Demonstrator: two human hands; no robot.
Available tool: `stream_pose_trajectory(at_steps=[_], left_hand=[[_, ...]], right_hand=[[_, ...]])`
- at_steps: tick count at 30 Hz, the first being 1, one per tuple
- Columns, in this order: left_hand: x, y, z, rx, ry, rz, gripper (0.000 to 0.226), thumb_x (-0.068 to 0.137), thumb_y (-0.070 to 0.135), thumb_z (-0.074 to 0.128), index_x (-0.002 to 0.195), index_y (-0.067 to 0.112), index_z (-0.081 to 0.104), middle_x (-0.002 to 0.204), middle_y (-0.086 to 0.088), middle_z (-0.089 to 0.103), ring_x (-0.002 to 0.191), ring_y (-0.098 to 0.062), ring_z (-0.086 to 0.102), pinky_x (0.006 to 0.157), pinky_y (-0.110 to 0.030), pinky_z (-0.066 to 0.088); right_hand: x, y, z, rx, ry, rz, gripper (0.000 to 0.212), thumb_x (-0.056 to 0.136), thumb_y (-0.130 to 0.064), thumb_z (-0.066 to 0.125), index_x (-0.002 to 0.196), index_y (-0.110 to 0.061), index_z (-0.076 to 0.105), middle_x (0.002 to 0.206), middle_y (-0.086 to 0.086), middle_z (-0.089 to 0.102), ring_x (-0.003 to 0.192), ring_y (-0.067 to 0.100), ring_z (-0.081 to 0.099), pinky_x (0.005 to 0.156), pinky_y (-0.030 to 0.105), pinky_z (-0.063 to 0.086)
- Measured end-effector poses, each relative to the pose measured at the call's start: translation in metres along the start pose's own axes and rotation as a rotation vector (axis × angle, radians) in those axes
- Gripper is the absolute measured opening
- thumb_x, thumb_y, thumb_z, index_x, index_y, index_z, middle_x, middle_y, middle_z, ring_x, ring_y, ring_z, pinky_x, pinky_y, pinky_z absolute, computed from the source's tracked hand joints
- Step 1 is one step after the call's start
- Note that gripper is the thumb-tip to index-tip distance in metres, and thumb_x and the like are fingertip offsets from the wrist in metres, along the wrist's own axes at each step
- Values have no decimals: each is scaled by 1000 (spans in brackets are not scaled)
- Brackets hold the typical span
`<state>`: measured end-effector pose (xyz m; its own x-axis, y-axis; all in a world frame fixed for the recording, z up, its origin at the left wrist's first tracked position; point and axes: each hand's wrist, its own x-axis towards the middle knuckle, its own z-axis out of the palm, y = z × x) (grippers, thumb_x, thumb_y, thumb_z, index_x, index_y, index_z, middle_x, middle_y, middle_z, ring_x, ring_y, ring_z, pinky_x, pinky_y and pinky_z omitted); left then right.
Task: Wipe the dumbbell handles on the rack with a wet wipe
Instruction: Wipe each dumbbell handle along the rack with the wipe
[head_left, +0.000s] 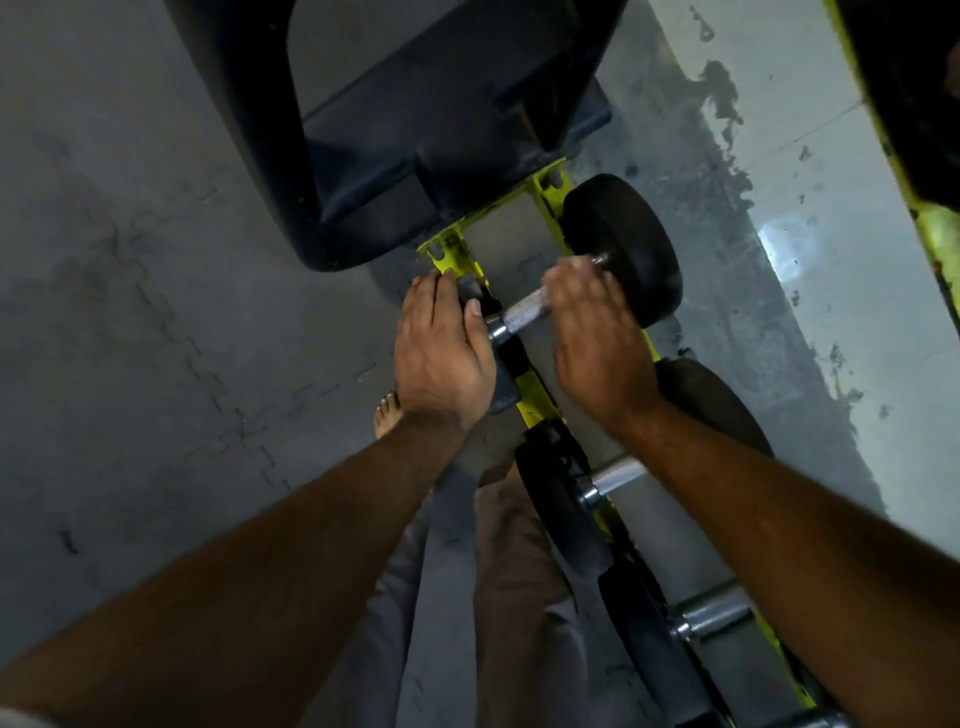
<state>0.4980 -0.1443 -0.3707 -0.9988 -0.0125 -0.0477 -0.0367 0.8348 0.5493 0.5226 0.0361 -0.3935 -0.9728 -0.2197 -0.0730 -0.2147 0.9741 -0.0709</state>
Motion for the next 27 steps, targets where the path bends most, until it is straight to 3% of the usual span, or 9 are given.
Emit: stream_pose_trajectory(at_steps=[2, 4, 6, 10, 13, 18, 22, 25, 27], left_hand=[[0, 0, -1, 0, -1, -6, 51, 102, 29, 33, 134, -6, 53, 137, -24, 53, 132, -39, 46, 112, -49, 38], [1, 0, -3, 3, -3, -5, 52, 103, 30, 32, 134, -6, 53, 137, -23, 53, 132, -38, 46, 111, -49, 38], [1, 0, -4, 6, -15, 4, 52, 103, 30, 32, 134, -5, 52, 137, -23, 53, 132, -38, 46, 110, -49, 39], [4, 0, -6, 90, -52, 88, 49, 102, 29, 34, 132, -3, 54, 136, -22, 54, 132, -37, 46, 113, -48, 36], [8, -3, -6, 110, -48, 188, 44, 100, 26, 38, 126, -4, 57, 132, -24, 56, 128, -37, 50, 115, -46, 34], [4, -1, -4, 63, -50, 88, 47, 101, 28, 35, 133, -2, 53, 137, -22, 54, 133, -38, 45, 115, -49, 32], [5, 0, -5, 6, -42, 63, 47, 101, 27, 35, 133, -3, 53, 136, -22, 54, 132, -38, 45, 115, -48, 33], [4, 0, -8, -62, -33, 102, 41, 101, 21, 39, 129, -5, 55, 133, -23, 56, 129, -37, 46, 114, -48, 35], [7, -2, -9, -90, -57, 102, 43, 102, 22, 38, 130, -6, 55, 135, -24, 55, 130, -38, 46, 115, -47, 34]], right_hand=[[-2, -21, -2, 19, -8, 153, 63, 95, -6, 42, 155, 3, 26, 162, 22, 25, 152, 37, 18, 124, 49, 19], [-5, -40, 1, 29, -30, 32, 60, 95, -8, 32, 154, 3, 30, 161, 22, 28, 151, 37, 21, 123, 49, 22], [-3, -24, 3, 49, -38, -75, 56, 97, -8, 34, 152, 1, 36, 159, 19, 34, 150, 35, 27, 122, 48, 24], [1, -20, -4, 66, -31, 196, 59, 96, -11, 39, 153, 3, 31, 161, 21, 29, 152, 35, 19, 124, 49, 17], [3, -41, -3, 49, -58, 70, 61, 93, -14, 34, 151, 3, 36, 158, 21, 35, 151, 36, 24, 125, 46, 12], [8, -26, -11, 80, -75, 259, 63, 93, -16, 45, 153, 1, 33, 160, 18, 33, 153, 34, 19, 125, 45, 16], [10, -24, -14, 120, -81, 61, 57, 96, -22, 42, 148, 1, 43, 154, 18, 43, 149, 33, 31, 122, 47, 24], [5, -11, -19, 96, -74, 182, 62, 100, -34, 38, 153, -1, 35, 161, 16, 33, 152, 31, 21, 124, 45, 19], [0, -32, -12, 168, -44, 206, 62, 97, -23, 38, 154, 0, 32, 163, 16, 28, 153, 33, 17, 124, 46, 17]])
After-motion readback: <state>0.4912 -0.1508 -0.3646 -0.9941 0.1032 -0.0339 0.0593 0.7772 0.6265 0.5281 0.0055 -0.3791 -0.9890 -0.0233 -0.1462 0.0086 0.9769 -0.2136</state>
